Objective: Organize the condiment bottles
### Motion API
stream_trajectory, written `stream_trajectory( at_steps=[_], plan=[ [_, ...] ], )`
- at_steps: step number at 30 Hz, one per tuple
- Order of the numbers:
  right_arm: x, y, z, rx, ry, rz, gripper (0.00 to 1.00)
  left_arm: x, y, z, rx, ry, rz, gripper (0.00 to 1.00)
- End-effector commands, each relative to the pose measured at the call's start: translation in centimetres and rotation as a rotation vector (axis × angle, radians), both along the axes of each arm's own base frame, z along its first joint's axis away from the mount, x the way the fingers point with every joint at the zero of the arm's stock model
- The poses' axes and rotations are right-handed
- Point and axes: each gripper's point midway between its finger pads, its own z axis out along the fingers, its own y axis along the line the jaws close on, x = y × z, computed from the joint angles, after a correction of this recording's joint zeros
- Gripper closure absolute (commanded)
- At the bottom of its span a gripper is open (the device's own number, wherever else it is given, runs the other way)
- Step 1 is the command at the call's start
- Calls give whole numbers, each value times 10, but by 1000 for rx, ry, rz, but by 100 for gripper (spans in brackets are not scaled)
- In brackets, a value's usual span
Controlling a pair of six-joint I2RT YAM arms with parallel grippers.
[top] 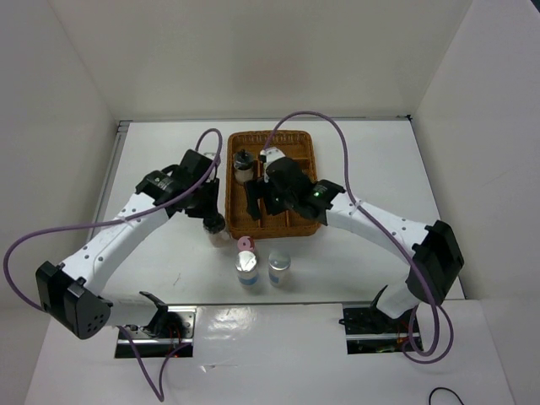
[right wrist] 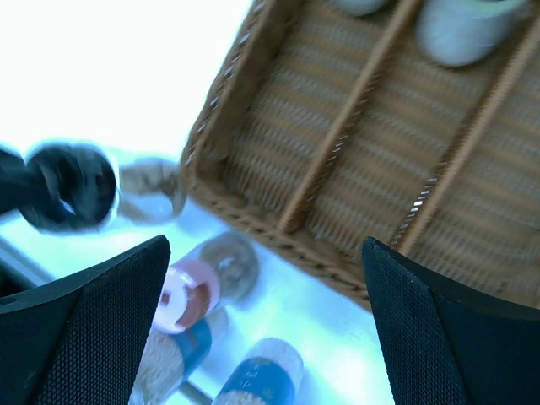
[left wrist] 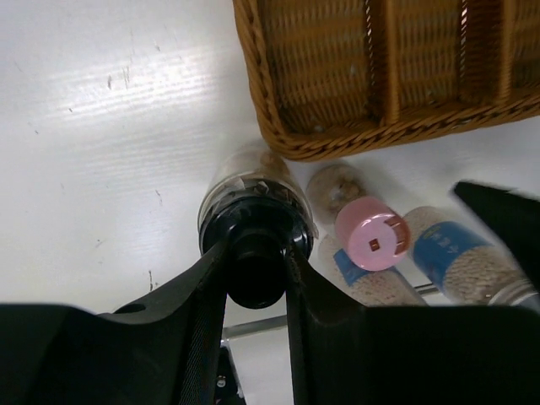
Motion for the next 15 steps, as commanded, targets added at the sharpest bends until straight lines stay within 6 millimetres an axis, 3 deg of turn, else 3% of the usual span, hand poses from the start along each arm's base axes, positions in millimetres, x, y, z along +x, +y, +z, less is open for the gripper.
stream_trajectory(
  at_steps=[1,3,7,12,15],
  plan=[
    [-15,19,-2,-8,-29,126,2,6,3,45,-14,-108,-5,80],
    [-19,23,-9,-15,-12,145,2,10,4,63,-22,-147,5,80],
    [-30,36,-17,-23,2,222,2,19,13,81,17,-202,38,80],
    [-51,52,-32,-62,9,282,2,33,16,85,31,-251,63,80],
    [-58,58,-38,-83,17,299,2,45,7,84,-2,-279,35,80]
  ],
)
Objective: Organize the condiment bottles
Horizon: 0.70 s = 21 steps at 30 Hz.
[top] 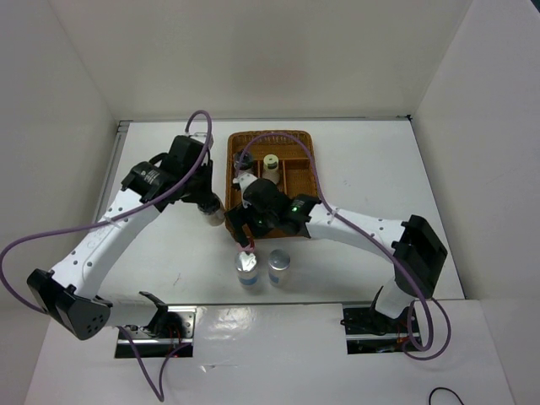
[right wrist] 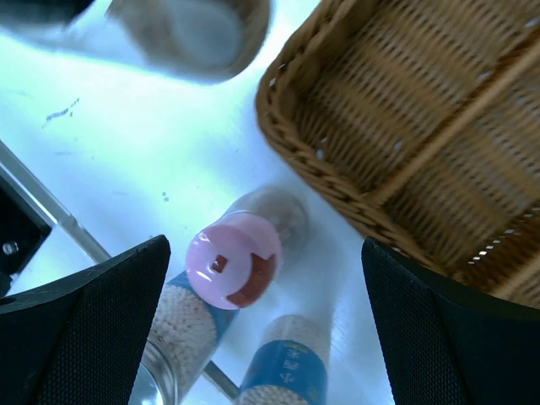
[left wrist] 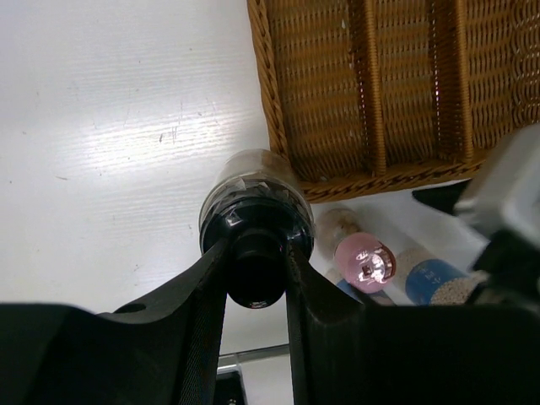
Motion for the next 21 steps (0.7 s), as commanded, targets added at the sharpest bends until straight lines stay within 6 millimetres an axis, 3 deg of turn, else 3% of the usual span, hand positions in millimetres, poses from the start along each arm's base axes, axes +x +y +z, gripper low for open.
stream_trajectory(
  at_steps=[1,7,11,16,19,21],
  plan=[
    [-4,14,3,10,-26,40,2,22,-4,17,-35,-104,-10,80],
    [-11,19,3,19,-14,45,2,49,-1,27,-27,-156,13,80],
    [-16,20,-10,-4,9,48,2,66,16,29,-23,-176,57,80],
    [-19,19,-23,-28,27,29,2,75,21,33,-49,-188,49,80],
    [-19,13,-20,-13,24,-13,2,82,15,45,-66,-216,17,80],
    [-15,13,-7,27,0,-44,2,89,9,51,-71,-230,-10,80]
  ],
)
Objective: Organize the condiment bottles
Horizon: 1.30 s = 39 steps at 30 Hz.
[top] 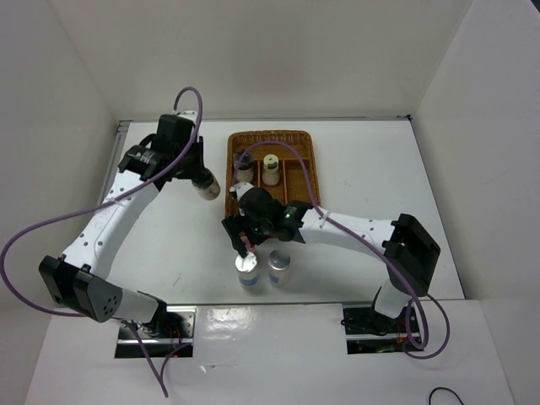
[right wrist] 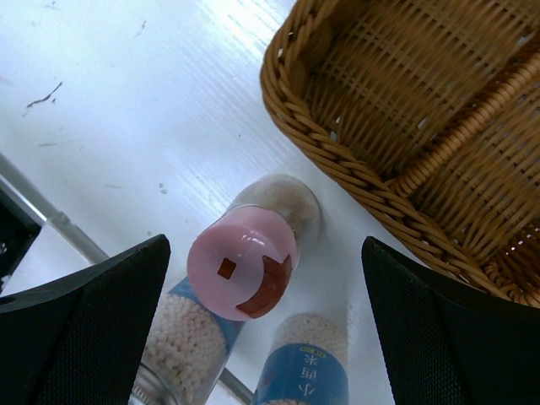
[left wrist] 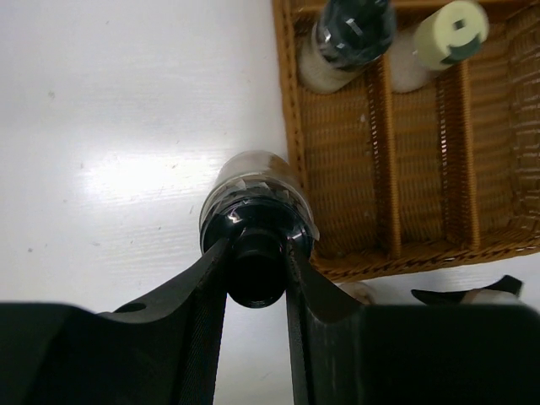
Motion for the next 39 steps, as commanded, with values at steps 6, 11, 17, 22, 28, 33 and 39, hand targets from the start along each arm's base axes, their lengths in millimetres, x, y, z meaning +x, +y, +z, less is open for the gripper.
stream_trajectory(
  at_steps=[6,11,17,22,28,33,39],
  plan=[
    [9,-11,30,73,-76,-135,2,37,-35,38,-83,-127,-142,80],
    [14,-24,51,128,-115,-221,2,47,-54,27,-104,-109,-189,80],
    [27,-46,79,172,-183,-380,2,51,-66,15,-118,-84,-223,80],
    [41,-81,112,254,-222,-527,2,53,-79,1,-119,-57,-250,80],
    [51,-114,114,325,-192,-580,2,56,-92,-20,-105,-28,-271,80],
    [44,-112,104,297,-161,-533,2,62,-95,-44,-78,13,-262,80],
    [43,-103,92,270,-129,-502,2,66,-102,-63,-44,48,-259,80]
  ],
)
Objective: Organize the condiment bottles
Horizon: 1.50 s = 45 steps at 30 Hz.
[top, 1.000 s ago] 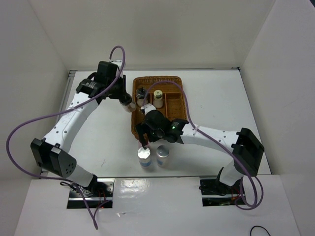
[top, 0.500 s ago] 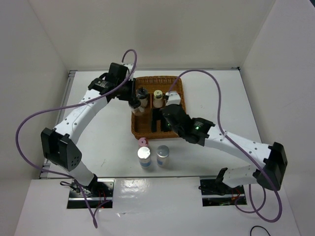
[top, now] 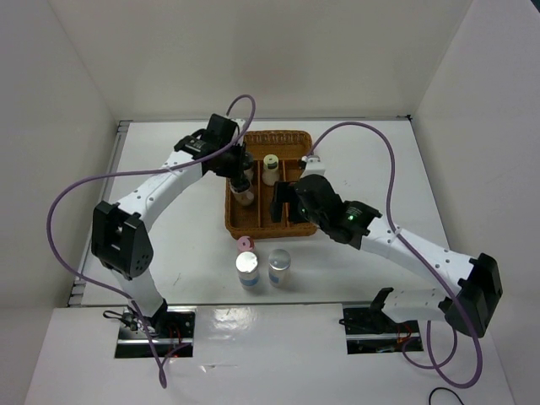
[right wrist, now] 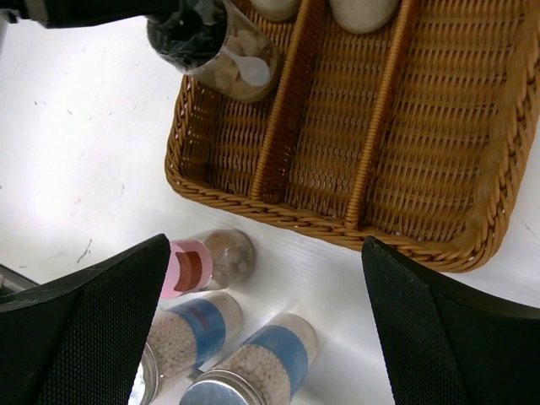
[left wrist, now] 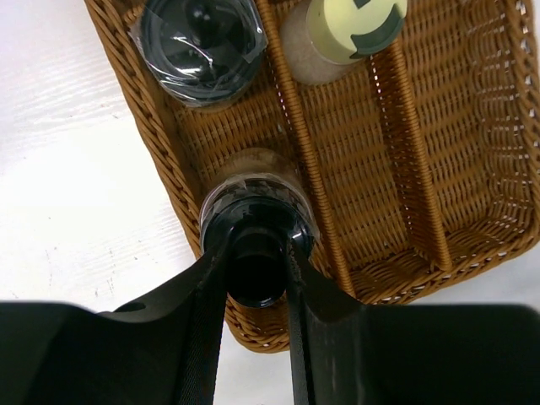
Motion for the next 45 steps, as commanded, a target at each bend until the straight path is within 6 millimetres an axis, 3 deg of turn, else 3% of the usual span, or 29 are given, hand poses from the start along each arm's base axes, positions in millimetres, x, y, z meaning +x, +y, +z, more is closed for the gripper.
stream_trajectory(
  at_steps=[1,7,12,17,22,23,27,31,32,33,35,37,45],
  plan=[
    [0,7,0,-3,-3,35,2,13,-10,4,4,-59,-13,80],
    [0,17,-6,-23,8,88,2,19,-9,-14,48,-48,8,80],
    [3,26,-14,-41,32,113,2,22,-11,-22,69,-46,13,74],
    [1,39,-10,-40,11,166,2,27,-7,-29,97,-44,33,66],
    [0,58,-17,-80,27,218,2,27,-7,-25,87,-50,41,36],
    [1,65,-19,-93,27,233,2,25,-7,-14,75,-71,42,24],
    [-8,81,-29,-117,56,291,2,19,-4,13,38,-112,59,7],
    [-27,101,-29,-127,57,365,2,5,15,40,-15,-139,100,1],
    [-31,103,-40,-152,79,374,2,1,22,44,-15,-141,110,1],
    [-30,103,-37,-152,78,374,2,0,31,48,-18,-150,129,1],
    [-41,109,-54,-188,108,402,2,-7,52,59,-31,-168,176,1],
    [-43,114,-57,-201,107,420,2,-12,69,74,-40,-207,214,1],
    [-53,125,-79,-236,152,438,2,-35,145,88,-37,-250,375,1]
  ],
)
